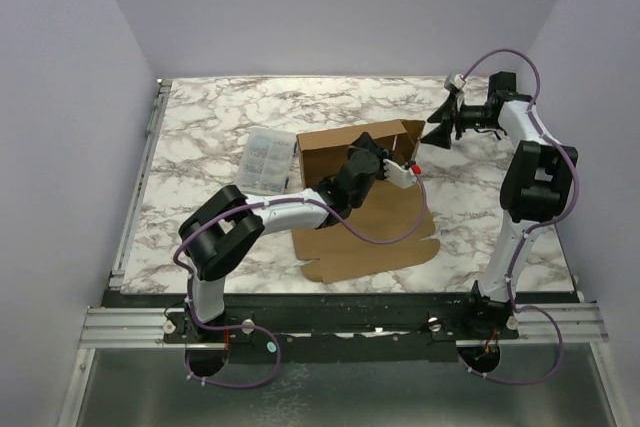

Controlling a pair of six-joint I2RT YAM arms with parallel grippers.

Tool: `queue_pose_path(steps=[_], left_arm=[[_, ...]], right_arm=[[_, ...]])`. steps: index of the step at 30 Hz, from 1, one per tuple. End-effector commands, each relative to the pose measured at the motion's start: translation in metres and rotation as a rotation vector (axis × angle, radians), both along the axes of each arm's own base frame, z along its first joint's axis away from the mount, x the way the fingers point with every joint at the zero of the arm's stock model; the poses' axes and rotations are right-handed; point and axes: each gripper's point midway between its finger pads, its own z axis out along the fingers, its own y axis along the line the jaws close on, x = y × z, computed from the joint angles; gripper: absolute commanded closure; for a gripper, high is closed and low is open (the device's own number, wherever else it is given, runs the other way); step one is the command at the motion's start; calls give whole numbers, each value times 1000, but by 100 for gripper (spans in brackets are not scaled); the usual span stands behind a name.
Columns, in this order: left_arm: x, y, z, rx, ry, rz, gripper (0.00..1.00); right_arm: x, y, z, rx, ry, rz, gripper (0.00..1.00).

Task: Fold the paper box
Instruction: Fold the paper box at the center of the board.

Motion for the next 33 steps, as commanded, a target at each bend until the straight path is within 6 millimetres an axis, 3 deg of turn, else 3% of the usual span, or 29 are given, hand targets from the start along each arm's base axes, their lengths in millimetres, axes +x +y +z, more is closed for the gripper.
queue_pose_path(steps=[1,33], left_arm=[[-1,2,-3,48,-9,16,92],[4,0,-12,132,-1,27,94]], right_arm=[[-13,9,-2,54,21,62,18],[-59,35,21,140,-12,217,19]])
